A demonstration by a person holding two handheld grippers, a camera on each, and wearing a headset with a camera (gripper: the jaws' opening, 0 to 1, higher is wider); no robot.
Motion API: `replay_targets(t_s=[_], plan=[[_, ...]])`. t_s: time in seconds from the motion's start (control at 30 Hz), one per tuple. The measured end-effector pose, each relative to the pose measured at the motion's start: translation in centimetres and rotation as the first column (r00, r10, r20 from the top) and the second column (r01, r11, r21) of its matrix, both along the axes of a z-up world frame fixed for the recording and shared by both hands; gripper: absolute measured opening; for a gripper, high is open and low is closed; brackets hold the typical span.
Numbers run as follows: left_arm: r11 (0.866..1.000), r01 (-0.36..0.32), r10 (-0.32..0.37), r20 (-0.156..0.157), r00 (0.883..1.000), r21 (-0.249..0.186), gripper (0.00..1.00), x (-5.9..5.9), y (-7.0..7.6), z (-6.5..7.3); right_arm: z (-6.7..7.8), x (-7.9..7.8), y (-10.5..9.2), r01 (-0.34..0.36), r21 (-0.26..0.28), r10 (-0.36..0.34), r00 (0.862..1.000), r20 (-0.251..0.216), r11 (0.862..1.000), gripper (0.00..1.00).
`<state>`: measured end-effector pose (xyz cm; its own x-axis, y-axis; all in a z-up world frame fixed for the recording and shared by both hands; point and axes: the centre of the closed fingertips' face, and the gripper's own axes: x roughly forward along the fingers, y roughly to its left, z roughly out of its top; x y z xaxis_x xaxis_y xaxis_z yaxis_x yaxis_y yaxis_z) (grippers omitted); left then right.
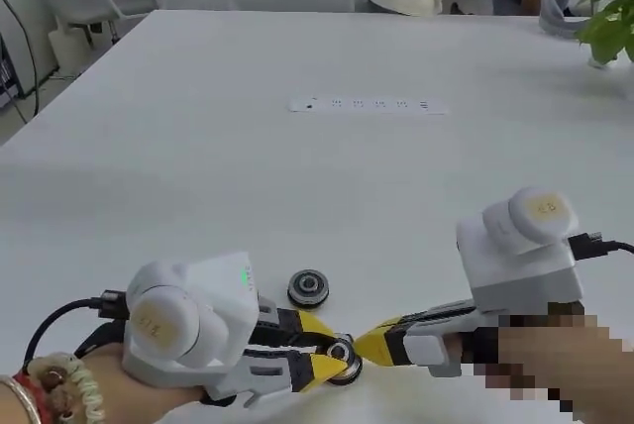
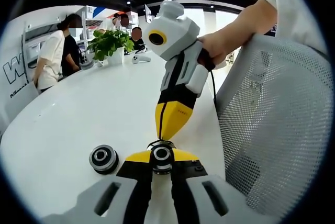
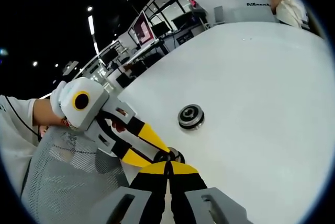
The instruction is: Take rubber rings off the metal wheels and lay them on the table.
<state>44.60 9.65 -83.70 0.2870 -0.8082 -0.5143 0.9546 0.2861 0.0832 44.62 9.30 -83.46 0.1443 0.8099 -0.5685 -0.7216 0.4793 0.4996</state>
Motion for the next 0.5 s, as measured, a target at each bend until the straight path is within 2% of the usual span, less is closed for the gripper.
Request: replay_targets(t_s=[0.5], plan=[[1.000, -0.011, 0.011, -0.010, 1.000, -0.003, 0.07, 0.04, -0.02, -0.04, 0.58, -0.29, 0.61, -0.024, 0.023, 0.024, 1.000, 0.011, 0.999, 0.00]])
